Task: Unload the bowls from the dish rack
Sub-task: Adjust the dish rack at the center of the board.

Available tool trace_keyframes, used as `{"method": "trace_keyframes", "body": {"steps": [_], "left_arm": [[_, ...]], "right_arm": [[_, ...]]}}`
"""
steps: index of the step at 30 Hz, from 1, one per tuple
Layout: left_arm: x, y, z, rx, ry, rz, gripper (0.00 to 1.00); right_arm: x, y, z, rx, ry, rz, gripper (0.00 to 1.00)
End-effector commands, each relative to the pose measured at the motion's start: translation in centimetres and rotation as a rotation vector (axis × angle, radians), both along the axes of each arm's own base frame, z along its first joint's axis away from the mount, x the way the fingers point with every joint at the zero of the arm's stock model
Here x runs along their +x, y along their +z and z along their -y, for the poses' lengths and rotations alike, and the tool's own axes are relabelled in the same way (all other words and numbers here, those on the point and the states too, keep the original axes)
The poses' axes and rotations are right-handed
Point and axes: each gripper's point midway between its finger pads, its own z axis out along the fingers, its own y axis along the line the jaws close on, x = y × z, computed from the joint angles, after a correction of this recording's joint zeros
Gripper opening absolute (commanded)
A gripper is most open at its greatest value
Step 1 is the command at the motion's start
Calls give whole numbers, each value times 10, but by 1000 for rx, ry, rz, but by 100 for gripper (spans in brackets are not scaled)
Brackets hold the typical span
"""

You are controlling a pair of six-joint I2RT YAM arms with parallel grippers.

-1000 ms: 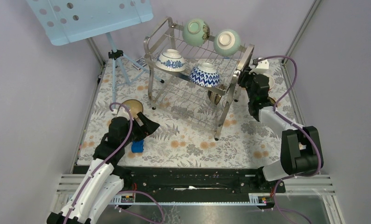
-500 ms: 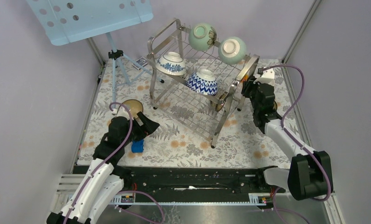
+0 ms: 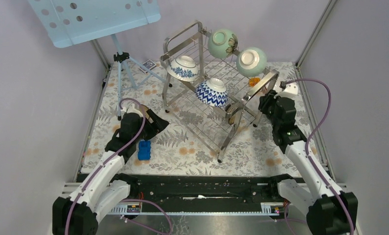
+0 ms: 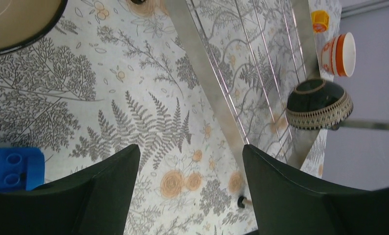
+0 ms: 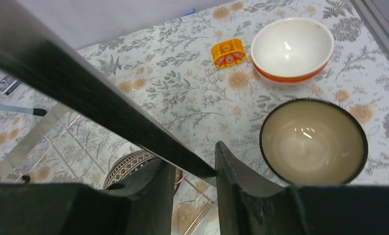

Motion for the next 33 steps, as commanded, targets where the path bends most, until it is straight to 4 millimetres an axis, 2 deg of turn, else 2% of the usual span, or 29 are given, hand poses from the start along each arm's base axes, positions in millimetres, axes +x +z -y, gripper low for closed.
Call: {"method": "trace_keyframes", "body": {"steps": [1,5,12,17,21,29,33], "left_arm": [[40,40,2,-38,64,150,80],[68,51,-1,1,101,194,78],[118,75,14,22,69,317,71],[150,71,23,74,30,367,58],[173,59,27,93,38,371,48],[209,45,36,122,28,366,39],[222,45,44,113,12,372,38]], "right_arm": [[-21,13,-2,245,-76,17,0],[-36,7,-7,301,-60,-14,0],[-58,1,-17,351,-11,-70,0],[-69,-4,-26,402,9,-108,0],[-76,-10,-31,439,13,-136,0],[-88,-10,-41,446,57,-165,0],[-94,-10,-43,450,69,-179,0]]}}
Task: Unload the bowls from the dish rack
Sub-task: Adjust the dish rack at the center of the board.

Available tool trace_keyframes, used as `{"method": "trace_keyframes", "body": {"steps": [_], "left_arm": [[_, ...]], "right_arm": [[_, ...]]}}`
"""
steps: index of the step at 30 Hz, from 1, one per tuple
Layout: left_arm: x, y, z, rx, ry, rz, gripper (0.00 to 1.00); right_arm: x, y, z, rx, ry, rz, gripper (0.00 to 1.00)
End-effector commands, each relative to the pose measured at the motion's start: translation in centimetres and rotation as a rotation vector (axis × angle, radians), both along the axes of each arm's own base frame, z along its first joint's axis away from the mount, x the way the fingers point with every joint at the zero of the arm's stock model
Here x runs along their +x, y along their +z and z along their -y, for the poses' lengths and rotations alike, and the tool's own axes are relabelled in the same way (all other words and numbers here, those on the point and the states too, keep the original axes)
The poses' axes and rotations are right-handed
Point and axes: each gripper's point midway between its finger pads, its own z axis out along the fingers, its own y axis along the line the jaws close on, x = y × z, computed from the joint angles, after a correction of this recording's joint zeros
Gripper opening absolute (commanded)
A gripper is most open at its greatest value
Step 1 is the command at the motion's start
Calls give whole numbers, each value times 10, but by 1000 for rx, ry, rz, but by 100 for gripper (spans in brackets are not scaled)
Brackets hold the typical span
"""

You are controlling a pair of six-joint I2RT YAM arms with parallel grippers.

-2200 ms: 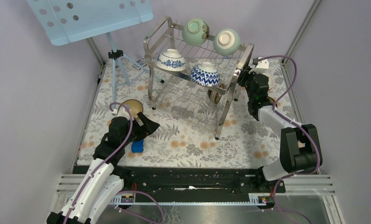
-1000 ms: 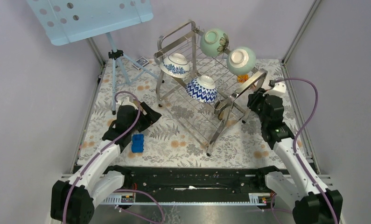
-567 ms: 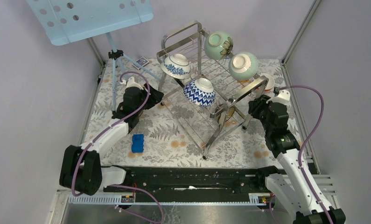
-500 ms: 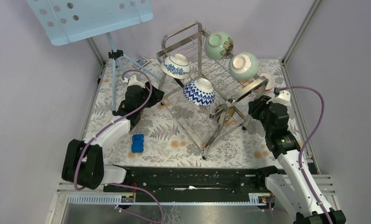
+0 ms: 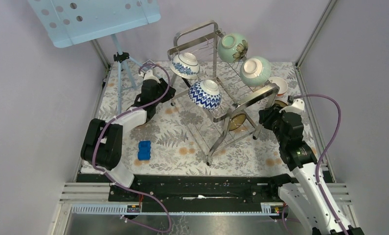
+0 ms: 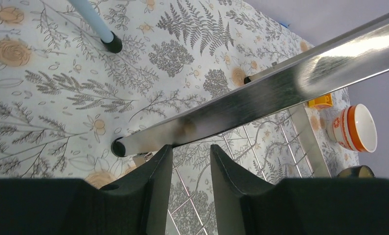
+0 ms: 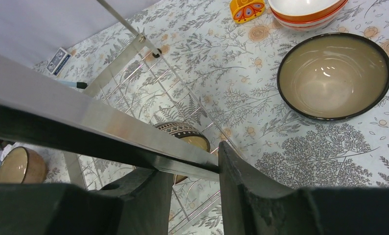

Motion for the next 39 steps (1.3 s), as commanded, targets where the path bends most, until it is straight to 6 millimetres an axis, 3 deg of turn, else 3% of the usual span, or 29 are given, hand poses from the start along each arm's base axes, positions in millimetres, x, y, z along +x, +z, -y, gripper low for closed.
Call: {"method": "trace_keyframes", "body": {"steps": [1,14,26,29,31,35,39], "left_arm": [[31,36,12,-18,-19,134,37],[67,29,46,-49,-69,129,37],[92,26,52,-35,-64,132,40],[87,29,51,-54,-62,137,44],[79,33,49,-62,-61,140,51],[55,42,37,-55,-40,146,63],[27,63,25,-62,-27,182,69]], "right_arm": [[-19,-7,-29,263,26,-111,0],[-25,-12,-37,275,60,-138,0],[-21,-25,-51,297,117,-171,3],[-20,-26,-51,294,117,-174,7],[-20,-24,-51,285,122,-172,12],[-22,-20,-48,250,127,-179,25],[-26,-18,-43,212,123,-178,41]]}}
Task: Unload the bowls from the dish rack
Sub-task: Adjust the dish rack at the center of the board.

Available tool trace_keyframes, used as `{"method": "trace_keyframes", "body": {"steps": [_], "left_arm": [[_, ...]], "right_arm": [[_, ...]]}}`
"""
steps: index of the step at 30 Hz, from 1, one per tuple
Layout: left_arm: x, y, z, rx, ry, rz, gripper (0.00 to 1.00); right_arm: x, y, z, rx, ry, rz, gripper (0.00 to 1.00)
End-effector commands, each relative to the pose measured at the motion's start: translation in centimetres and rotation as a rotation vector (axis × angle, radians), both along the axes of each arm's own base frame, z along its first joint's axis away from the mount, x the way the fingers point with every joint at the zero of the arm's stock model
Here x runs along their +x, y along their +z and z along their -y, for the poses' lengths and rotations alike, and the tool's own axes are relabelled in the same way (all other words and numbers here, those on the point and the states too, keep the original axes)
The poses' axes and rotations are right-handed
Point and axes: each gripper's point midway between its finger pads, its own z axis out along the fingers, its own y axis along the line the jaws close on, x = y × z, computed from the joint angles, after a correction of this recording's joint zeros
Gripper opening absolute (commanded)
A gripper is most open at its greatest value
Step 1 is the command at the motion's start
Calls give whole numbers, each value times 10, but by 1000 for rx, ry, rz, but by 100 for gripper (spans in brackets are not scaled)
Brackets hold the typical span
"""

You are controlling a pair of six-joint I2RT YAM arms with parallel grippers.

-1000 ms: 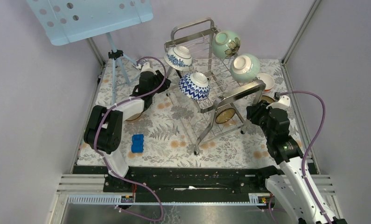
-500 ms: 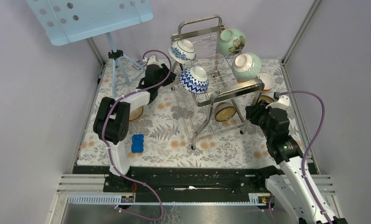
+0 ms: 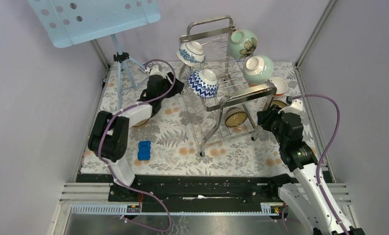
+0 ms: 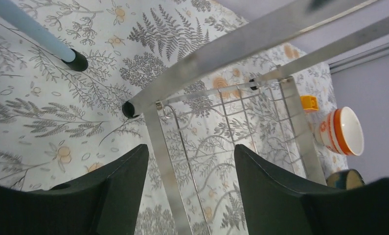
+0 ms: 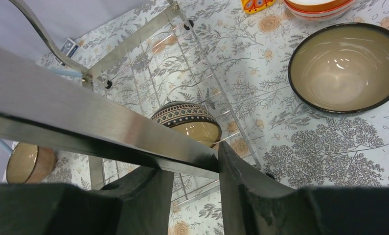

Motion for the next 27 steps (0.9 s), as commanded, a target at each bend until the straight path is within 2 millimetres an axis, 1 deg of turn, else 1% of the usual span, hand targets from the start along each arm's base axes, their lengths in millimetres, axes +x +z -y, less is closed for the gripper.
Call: {"method": "trace_keyframes", "body": {"steps": [1,2,4,5,7,11,13,14,18,20,22,27], "left_arm": [[-20,70,-10,-46,23,163,71],[-27,74,-13,-52,30,168,72],[-43,80,-18,-69,35,166,75],[-51,82,-20,-79,39,159,76],[-69,87,-22,-111,40,145,78],[-109,101,-24,-166,34,154,79],[-128,102,-23,-189,24,147,80],[-139,98,-23,-196,19,133,80],[-170,94,-25,-224,6,97,80],[-182,96,-27,-234,3,91,80],[-192,105,-37,-238,38,104,81],[-208,120,-58,-223,116,95,85]], "right_arm": [[-21,-14,-31,180,81,-151,45],[-23,-14,-31,174,83,-149,51],[-25,-13,-29,159,88,-146,58],[-25,-13,-29,150,91,-144,59],[-27,-15,-29,143,100,-144,59],[-30,-20,-46,200,178,-156,57],[-30,-23,-53,225,205,-165,56],[-29,-25,-56,236,218,-170,56],[-27,-28,-67,276,254,-189,54],[-26,-28,-73,289,269,-191,54],[-27,-27,-80,296,290,-191,54],[-29,-30,-100,296,348,-202,55]]}}
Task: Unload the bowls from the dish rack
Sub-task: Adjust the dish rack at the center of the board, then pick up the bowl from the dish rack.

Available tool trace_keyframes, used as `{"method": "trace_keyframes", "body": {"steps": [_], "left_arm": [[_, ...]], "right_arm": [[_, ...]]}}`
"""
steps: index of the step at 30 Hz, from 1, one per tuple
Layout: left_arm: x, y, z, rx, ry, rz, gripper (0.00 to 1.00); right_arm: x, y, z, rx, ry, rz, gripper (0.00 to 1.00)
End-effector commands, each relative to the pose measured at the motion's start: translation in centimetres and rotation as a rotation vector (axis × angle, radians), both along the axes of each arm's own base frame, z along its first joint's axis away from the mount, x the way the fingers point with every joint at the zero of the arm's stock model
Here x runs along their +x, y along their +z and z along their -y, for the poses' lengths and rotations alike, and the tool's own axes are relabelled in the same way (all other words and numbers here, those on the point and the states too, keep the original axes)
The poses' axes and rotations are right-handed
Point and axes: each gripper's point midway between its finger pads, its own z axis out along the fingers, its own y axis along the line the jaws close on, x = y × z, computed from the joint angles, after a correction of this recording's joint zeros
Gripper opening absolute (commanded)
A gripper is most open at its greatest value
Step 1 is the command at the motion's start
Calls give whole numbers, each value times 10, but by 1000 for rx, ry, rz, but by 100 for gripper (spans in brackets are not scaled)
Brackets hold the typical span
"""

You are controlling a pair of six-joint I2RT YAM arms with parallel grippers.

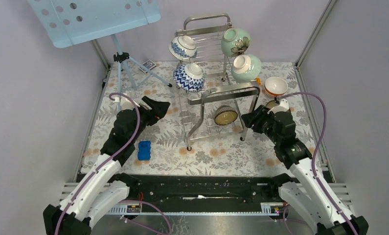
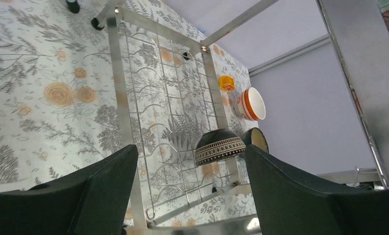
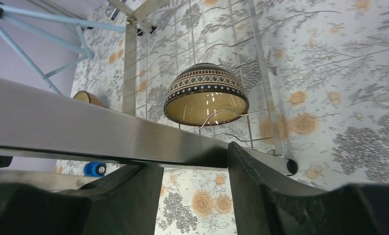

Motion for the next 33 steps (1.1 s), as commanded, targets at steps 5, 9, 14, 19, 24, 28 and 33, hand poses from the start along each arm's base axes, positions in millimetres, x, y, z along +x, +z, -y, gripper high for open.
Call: {"method": "trace_keyframes", "body": {"steps": [5,9,14,19,24,28,33], "left_arm": [[-15,24,-27,28,114,-68,88],[-19,34,-30,33,121,-81,98],[-23,54,-33,8,133,-47,99],[-27,84,-23,-56,79,19,99],[-36,126,-2,-165,-46,114,99],[-43,156,-1,-195,-69,190,98],[-47,190,15,-187,-172,241,98]], "right_arm": [[-20,-22,-58,115,196,-142,56],[-24,-25,-46,47,170,-146,59],[-38,-30,-17,-60,107,-106,62],[-53,-37,6,-82,34,-66,62],[-62,-28,9,27,6,46,62],[-66,-18,1,62,53,90,63],[-75,-12,-15,36,183,72,65]]}}
